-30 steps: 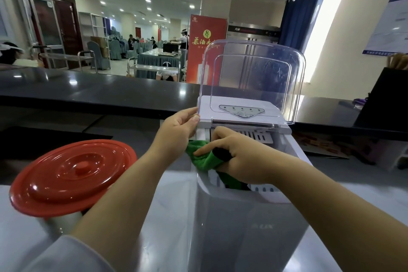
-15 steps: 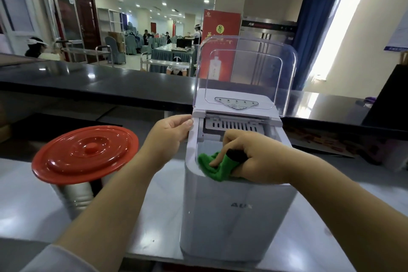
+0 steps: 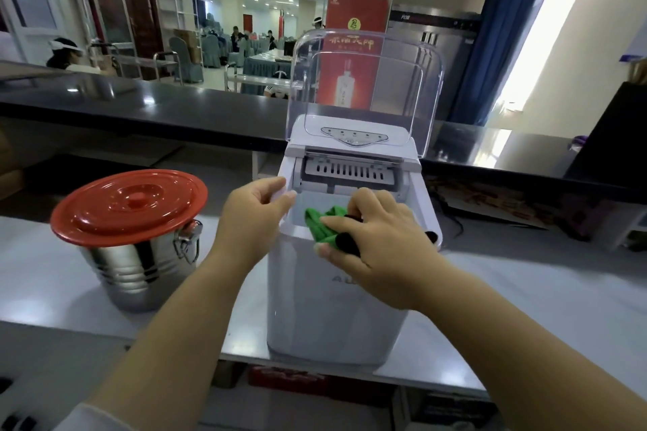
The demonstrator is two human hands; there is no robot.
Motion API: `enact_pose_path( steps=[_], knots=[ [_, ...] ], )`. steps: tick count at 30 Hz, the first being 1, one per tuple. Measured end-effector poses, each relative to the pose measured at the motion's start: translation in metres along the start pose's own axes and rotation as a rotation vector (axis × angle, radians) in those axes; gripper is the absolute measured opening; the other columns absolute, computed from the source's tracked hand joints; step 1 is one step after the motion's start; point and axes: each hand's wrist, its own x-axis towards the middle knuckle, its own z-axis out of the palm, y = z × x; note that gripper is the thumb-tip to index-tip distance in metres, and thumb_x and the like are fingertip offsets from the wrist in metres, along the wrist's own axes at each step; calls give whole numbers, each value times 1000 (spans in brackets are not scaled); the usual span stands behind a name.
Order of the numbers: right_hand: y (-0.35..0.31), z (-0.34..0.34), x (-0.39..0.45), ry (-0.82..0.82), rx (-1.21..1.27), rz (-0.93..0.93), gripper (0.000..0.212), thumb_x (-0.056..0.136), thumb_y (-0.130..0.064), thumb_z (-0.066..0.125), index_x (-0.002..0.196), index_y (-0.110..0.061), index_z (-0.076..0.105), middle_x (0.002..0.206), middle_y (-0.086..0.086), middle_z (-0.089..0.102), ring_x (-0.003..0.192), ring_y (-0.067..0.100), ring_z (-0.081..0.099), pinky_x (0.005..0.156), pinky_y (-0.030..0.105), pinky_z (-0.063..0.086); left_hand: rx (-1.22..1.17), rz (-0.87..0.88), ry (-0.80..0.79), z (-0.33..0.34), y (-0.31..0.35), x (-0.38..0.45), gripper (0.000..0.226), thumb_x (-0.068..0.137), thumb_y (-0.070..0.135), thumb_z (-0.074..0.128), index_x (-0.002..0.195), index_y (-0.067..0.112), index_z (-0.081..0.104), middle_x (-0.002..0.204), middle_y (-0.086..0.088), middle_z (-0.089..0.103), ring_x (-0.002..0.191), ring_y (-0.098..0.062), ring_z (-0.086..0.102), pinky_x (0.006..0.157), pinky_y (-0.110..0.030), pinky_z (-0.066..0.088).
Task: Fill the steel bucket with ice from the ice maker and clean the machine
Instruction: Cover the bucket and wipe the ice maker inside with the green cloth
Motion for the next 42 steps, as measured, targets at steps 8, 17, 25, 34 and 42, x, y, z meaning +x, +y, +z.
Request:
enact_pose_path(
  steps=[8, 17, 25, 34, 42],
  knots=[
    [26, 15, -32, 327, 33, 228, 45, 84, -52, 37, 98, -27, 71, 88, -5, 38, 83, 21, 39, 72, 36, 32, 346, 204, 118, 12, -8, -23, 35, 91, 15, 59, 125, 5, 60, 131, -7, 58, 122, -19, 52, 99, -22, 36],
    [-7, 23, -15, 376, -7, 217, 43, 83, -51, 39, 92, -25, 73, 87, 3, 50, 81, 28, 49, 67, 36, 30, 442, 525, 103, 24, -12, -43, 17, 84, 13, 59, 91, 5, 73, 88, -8, 72, 87, -17, 63, 102, -48, 39],
    [21, 18, -37, 327, 136, 340, 39, 88, -50, 42, 102, -27, 69, 94, -6, 36, 91, 18, 32, 77, 34, 26, 422, 513, 111, 26, -18, -46, 18, 89, 18, 55, 86, 9, 70, 81, -1, 69, 76, -9, 54, 105, -31, 29],
    [52, 15, -56, 343, 349, 453, 28, 94, -36, 52, 108, -19, 69, 96, -2, 37, 97, 18, 38, 81, 27, 33, 512, 457, 138, 35, -13, -45, 19, 90, 20, 53, 82, 11, 67, 76, 1, 64, 69, -12, 47, 104, -31, 29],
    [31, 5, -38, 241, 202, 363, 36, 96, -46, 43, 108, -23, 67, 97, -3, 35, 93, 18, 34, 77, 36, 45, 590, 429, 124, 38, -3, -45, 26, 86, 22, 50, 78, 7, 69, 72, -5, 66, 66, -22, 52, 79, -40, 47]
  ],
)
